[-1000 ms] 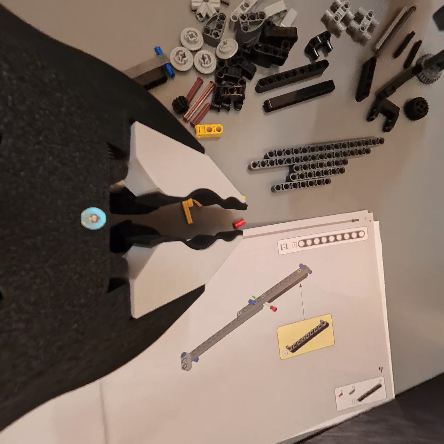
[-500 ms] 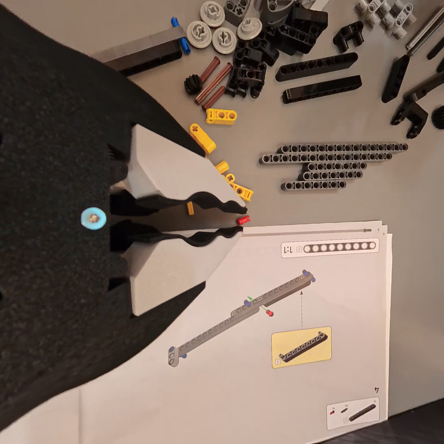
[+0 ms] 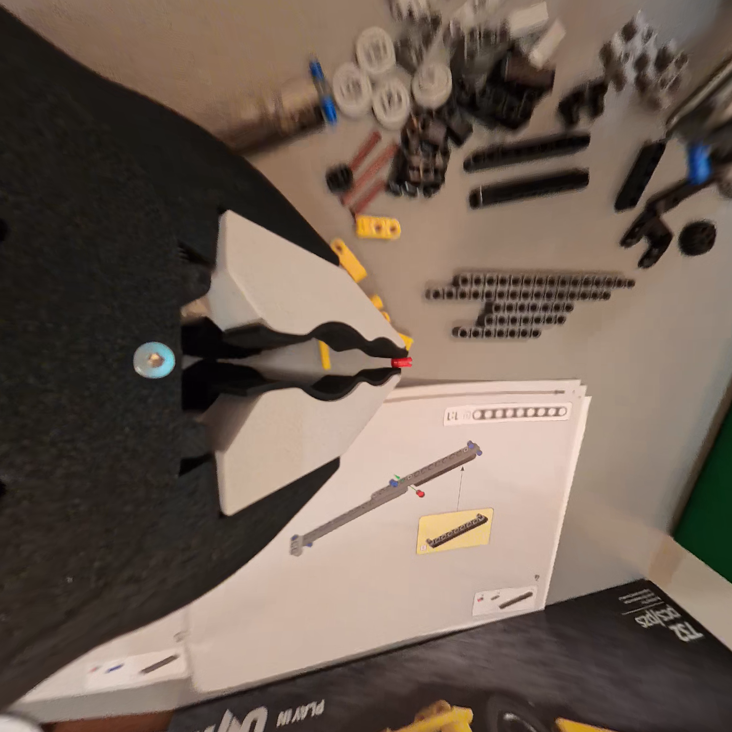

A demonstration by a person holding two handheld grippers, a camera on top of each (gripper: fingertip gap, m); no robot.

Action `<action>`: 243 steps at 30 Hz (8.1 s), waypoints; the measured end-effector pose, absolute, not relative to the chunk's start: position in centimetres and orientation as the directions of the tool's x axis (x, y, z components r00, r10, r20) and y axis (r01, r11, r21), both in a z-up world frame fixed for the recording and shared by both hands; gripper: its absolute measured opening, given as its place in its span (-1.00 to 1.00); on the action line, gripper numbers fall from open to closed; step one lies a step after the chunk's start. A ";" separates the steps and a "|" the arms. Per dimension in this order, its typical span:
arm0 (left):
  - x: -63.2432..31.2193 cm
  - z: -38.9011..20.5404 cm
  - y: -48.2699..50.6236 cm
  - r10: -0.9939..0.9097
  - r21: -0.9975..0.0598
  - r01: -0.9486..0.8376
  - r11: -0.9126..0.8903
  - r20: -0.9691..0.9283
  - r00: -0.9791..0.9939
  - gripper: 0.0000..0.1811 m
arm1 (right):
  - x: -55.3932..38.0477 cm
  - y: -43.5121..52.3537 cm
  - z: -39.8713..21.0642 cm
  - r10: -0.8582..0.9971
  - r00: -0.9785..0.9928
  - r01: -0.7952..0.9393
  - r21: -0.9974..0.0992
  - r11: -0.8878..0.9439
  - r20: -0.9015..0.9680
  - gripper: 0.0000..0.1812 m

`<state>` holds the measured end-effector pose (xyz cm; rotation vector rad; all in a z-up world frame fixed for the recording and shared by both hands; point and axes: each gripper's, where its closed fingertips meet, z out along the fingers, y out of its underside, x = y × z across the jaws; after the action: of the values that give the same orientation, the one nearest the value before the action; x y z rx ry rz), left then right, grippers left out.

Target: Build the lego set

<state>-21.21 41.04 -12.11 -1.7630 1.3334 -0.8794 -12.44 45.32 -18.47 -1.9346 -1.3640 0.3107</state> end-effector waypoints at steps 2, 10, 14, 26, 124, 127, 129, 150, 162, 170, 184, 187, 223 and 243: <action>-20.3 -11.4 40.4 -0.976 -0.881 -0.440 -0.173 0.094 0.196 -0.93 | -11.2 41.5 -16.8 0.916 0.368 0.770 -0.604 -0.205 0.159 -0.96; -15.2 -9.7 38.4 -0.955 -0.963 -0.184 -0.198 0.147 0.257 -0.93 | 2.4 24.8 -19.7 0.835 0.546 0.820 0.250 -0.515 -0.070 -0.96; -15.9 -9.7 39.2 -0.934 -0.986 -0.133 -0.098 0.045 0.356 -0.93 | 3.9 22.4 -20.3 0.834 0.550 0.790 0.353 -0.501 -0.048 -0.96; -17.5 -9.9 40.6 -0.907 -0.989 -0.104 -0.105 0.052 0.417 -0.93 | 3.6 22.3 -21.0 0.870 0.490 0.792 0.445 -0.418 -0.056 -0.95; -13.0 -9.8 32.8 -0.996 -0.990 -0.139 -0.029 0.018 0.083 -0.93 | -5.8 26.1 -16.1 0.594 0.803 0.503 -0.480 -0.718 -0.046 -0.95; -13.7 -8.7 33.6 -0.992 -0.997 -0.075 -0.015 0.006 0.122 -0.93 | -1.6 23.5 -17.9 0.628 0.770 0.611 -0.149 -0.777 -0.116 -0.95; -14.2 -7.9 34.0 -0.990 -0.999 -0.029 -0.018 0.014 0.141 -0.93 | -0.3 22.1 -18.6 0.653 0.734 0.666 0.009 -0.746 -0.185 -0.95; -15.2 -8.1 35.1 -0.985 -0.998 -0.020 -0.053 0.049 0.167 -0.93 | 2.9 21.5 -21.1 0.714 0.673 0.735 0.288 -0.614 -0.194 -0.95; -15.2 -8.2 34.9 -0.986 -0.998 -0.032 -0.046 0.040 0.163 -0.93 | 3.2 21.6 -21.2 0.713 0.674 0.733 0.303 -0.609 -0.195 -0.94; -15.1 -8.3 34.8 -0.987 -0.999 -0.042 -0.034 0.027 0.160 -0.93 | 3.4 21.6 -21.3 0.732 0.657 0.746 0.298 -0.595 -0.183 -0.88; -15.1 -8.3 34.8 -0.986 -0.999 -0.043 -0.027 0.020 0.164 -0.93 | 2.7 21.4 -19.0 0.659 0.740 0.654 -0.082 -0.752 -0.137 -0.80; -15.1 -8.4 34.7 -0.987 -0.999 -0.045 -0.025 0.017 0.159 -0.93 | 2.5 21.4 -18.8 0.585 0.805 0.545 -0.266 -0.795 -0.101 -0.63; -14.6 -9.0 34.1 -0.988 -0.996 -0.087 0.018 -0.030 0.148 -0.93 | 2.5 21.8 -21.2 0.547 0.837 0.507 -0.378 -0.775 0.004 -0.87; -14.6 -9.0 34.0 -0.989 -0.996 -0.086 0.016 -0.029 0.145 -0.93 | 2.7 21.7 -21.3 0.544 0.839 0.511 -0.356 -0.782 0.008 -0.94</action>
<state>-14.57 34.00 -8.97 -1.3202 1.1717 -1.0428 2.75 21.73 -21.32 -2.6717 -0.7923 0.1352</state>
